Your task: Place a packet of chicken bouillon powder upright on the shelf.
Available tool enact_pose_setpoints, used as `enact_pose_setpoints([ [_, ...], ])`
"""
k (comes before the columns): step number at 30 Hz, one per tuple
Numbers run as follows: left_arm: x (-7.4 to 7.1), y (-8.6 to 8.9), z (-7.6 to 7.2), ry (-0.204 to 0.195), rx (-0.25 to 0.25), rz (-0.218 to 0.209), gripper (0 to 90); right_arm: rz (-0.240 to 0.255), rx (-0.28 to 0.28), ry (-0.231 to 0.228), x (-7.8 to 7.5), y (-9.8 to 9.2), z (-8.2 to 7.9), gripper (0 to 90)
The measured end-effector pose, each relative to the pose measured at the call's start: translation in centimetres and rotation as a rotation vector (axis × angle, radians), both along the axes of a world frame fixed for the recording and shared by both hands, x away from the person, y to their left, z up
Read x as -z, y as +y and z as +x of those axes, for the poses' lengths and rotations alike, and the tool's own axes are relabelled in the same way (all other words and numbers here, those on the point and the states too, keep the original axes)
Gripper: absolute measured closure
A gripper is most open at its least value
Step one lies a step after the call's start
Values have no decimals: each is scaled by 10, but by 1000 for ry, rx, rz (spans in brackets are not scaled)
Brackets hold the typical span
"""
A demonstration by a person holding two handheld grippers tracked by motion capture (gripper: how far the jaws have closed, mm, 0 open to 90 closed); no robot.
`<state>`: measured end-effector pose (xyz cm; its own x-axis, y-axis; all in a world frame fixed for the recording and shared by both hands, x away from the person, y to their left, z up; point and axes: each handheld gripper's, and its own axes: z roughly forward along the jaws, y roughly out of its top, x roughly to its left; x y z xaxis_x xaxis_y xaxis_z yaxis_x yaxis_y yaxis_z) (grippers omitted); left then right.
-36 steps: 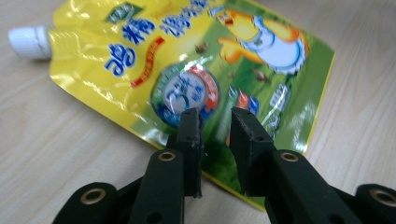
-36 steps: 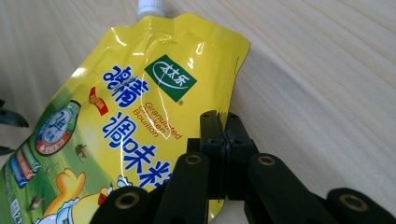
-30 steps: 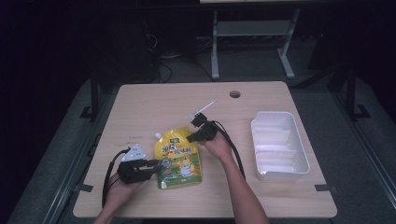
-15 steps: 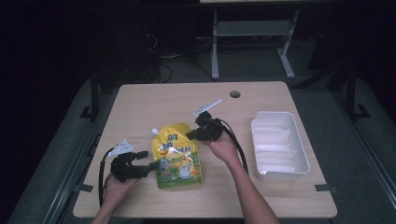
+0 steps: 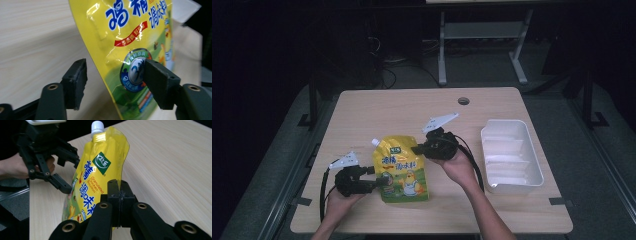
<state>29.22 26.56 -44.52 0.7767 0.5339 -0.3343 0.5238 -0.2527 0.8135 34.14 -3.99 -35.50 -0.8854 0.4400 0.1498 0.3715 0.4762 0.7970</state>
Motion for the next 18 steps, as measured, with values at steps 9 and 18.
enact_pose_setpoints([
  [9,-4,-13,-8,-18,103,1,518,64,-12,-26,-1,-12,-25,892],
  [18,-12,-19,-13,-51,152,0,723,47,-2,-90,-5,-28,-53,878],
])
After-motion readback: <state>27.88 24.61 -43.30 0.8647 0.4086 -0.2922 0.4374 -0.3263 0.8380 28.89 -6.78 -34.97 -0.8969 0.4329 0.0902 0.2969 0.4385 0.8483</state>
